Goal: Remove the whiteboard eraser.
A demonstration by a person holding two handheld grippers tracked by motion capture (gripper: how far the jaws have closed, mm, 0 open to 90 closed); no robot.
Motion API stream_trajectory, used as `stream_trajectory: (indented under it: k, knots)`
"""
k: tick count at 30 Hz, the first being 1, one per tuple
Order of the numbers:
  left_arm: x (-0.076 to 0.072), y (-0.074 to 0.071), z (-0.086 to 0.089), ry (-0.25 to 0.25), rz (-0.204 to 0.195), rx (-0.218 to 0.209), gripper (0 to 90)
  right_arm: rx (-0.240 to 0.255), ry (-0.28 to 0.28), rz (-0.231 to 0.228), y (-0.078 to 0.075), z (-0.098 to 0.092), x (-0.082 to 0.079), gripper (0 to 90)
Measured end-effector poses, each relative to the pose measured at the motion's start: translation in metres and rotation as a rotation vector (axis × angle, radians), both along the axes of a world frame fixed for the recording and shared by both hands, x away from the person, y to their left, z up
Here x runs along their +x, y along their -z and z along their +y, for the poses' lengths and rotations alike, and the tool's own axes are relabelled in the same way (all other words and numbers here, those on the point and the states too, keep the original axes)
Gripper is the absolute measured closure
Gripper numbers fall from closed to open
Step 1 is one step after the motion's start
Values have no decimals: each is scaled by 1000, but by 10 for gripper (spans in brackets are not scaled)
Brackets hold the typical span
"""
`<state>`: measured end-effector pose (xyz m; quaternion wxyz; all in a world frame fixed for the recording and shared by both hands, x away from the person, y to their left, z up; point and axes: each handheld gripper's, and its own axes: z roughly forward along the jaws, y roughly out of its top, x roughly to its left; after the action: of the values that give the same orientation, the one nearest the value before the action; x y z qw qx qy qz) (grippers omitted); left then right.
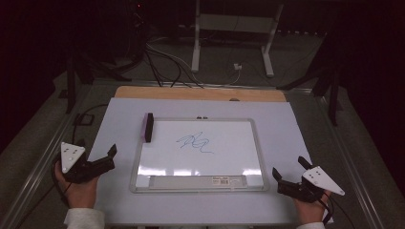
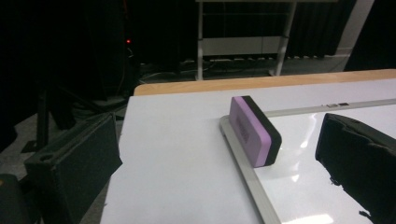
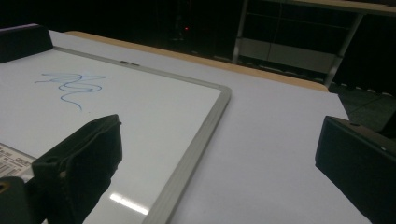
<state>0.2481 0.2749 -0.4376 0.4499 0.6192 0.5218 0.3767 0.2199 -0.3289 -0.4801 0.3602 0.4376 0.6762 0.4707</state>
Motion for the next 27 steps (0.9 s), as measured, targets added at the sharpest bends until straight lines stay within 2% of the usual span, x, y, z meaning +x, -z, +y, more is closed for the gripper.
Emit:
stream_trajectory:
  k: [18, 27]
  knots:
    - [27, -3, 1, 49, 16, -48, 6, 30, 17, 7, 0, -6, -2, 12]
    - [40, -2, -3, 67, 29, -43, 6, 19, 9, 8, 1, -2, -2, 12]
